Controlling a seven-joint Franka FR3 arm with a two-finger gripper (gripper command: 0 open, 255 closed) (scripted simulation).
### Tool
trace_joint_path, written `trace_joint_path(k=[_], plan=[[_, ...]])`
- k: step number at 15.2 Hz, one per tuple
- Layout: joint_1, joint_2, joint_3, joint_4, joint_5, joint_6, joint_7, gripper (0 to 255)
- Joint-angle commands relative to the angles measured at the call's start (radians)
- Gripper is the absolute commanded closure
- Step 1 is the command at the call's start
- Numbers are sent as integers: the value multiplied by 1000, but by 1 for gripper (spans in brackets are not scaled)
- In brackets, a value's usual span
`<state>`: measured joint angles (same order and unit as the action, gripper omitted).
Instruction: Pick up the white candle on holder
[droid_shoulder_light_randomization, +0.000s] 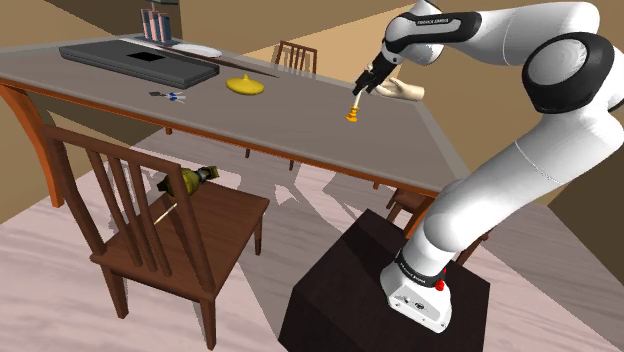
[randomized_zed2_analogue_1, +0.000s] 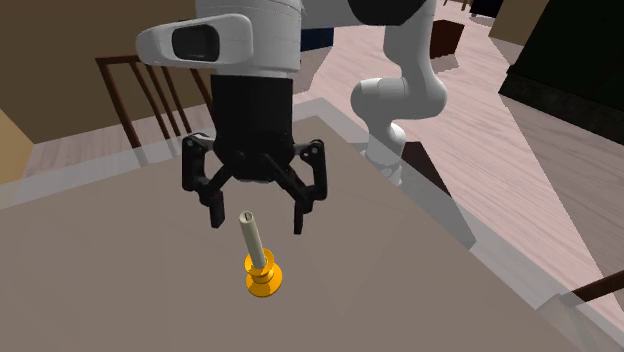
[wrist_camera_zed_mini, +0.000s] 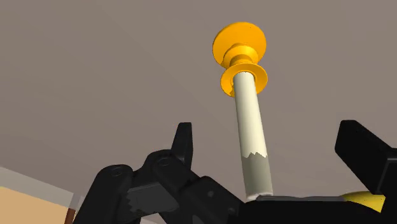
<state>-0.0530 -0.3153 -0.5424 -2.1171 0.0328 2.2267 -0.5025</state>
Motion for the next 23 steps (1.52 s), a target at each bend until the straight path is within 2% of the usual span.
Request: trace_joint_path(k=[1, 8, 9, 18, 23], plan=[[4, 15, -12, -5, 13, 27, -17, 0], [6, 28, -24, -69, 26, 101, -36, 0], [6, 28, -24, -69, 26, 101, -36, 255], [6, 28, -24, -69, 26, 101, -36, 255], [4, 16, -14, -12, 14, 34, -19, 255]])
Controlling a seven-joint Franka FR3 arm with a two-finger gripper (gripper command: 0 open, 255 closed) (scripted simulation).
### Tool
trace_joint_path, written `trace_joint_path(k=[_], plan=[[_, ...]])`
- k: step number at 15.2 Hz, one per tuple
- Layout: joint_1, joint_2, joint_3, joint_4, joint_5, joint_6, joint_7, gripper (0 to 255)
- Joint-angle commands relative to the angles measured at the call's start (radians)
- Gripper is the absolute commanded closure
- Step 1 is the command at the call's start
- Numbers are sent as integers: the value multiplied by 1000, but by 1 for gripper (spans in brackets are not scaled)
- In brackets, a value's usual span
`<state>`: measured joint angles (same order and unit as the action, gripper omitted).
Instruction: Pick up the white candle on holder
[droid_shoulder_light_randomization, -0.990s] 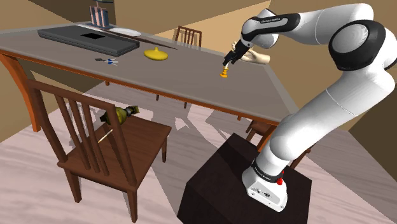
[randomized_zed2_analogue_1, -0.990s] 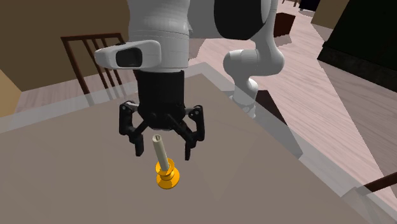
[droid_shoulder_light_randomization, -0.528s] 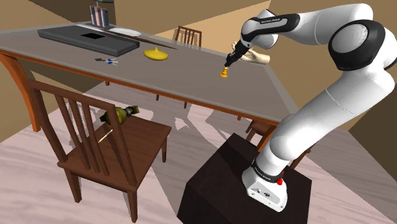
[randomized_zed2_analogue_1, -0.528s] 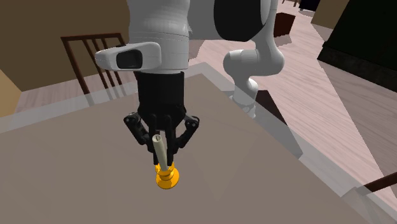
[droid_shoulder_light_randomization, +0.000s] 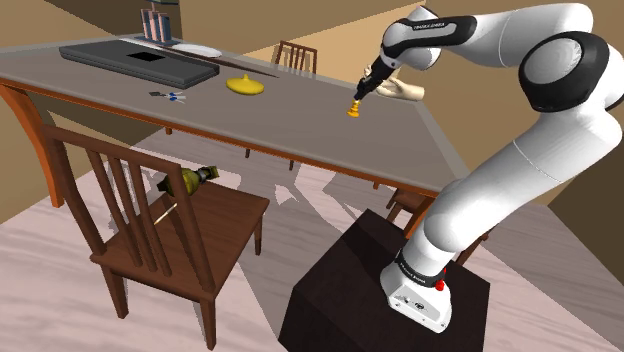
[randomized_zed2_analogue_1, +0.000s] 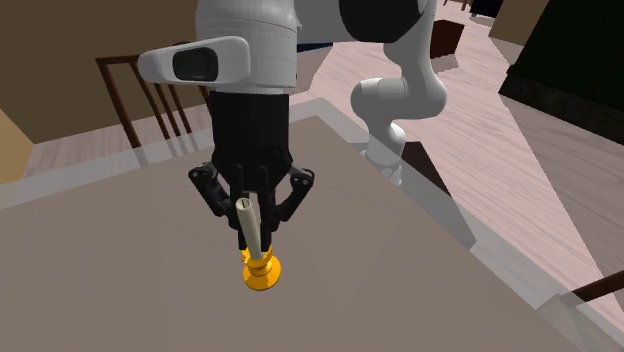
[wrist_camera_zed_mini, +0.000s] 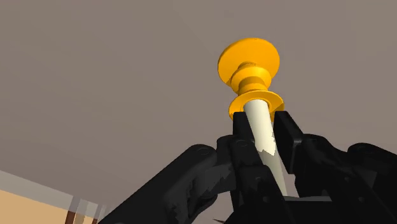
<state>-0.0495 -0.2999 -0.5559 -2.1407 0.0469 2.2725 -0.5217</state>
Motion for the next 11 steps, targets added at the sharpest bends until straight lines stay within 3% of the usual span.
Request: trace_joint_path(k=[1, 11], plan=[[0, -1, 2, 24, -1, -25, 4, 255], [1, -4, 13, 143, -10, -145, 25, 255]])
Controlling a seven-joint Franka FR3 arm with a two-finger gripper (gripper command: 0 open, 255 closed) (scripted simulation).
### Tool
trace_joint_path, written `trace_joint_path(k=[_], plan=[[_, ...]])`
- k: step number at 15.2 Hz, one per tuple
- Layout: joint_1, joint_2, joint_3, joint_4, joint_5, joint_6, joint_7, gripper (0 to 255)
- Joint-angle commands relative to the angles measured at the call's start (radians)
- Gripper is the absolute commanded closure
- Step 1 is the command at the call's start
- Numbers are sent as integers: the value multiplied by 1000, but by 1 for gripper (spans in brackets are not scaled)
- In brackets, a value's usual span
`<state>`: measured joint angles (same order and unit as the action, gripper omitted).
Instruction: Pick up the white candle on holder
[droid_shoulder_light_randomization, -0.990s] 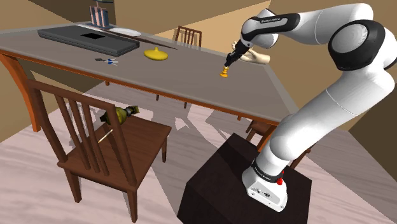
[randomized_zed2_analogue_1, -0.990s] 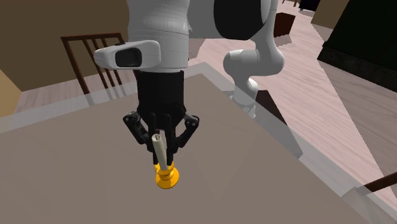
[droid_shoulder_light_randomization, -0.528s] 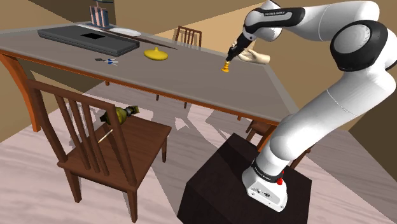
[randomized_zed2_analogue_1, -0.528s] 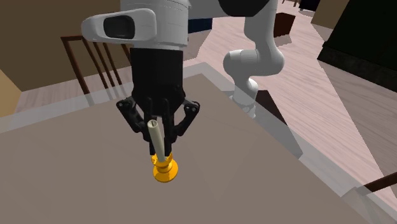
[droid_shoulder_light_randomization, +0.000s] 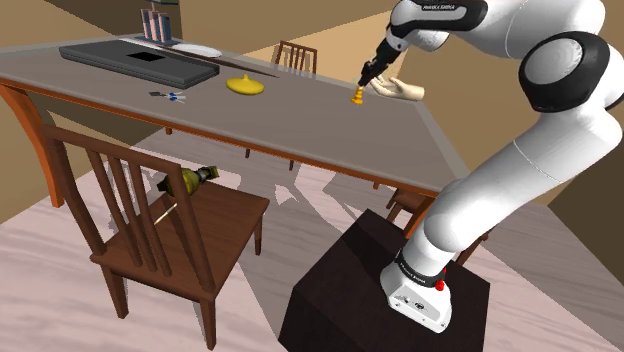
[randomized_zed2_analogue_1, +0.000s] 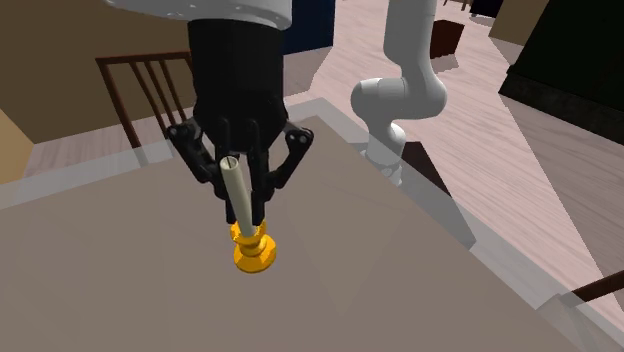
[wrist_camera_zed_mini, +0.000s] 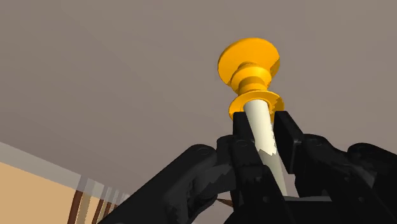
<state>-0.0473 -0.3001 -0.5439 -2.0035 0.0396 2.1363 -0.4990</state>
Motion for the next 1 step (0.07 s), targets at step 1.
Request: trace_joint_path(k=[1], plan=[[-1, -3, 2, 6, -2, -9, 2, 255]])
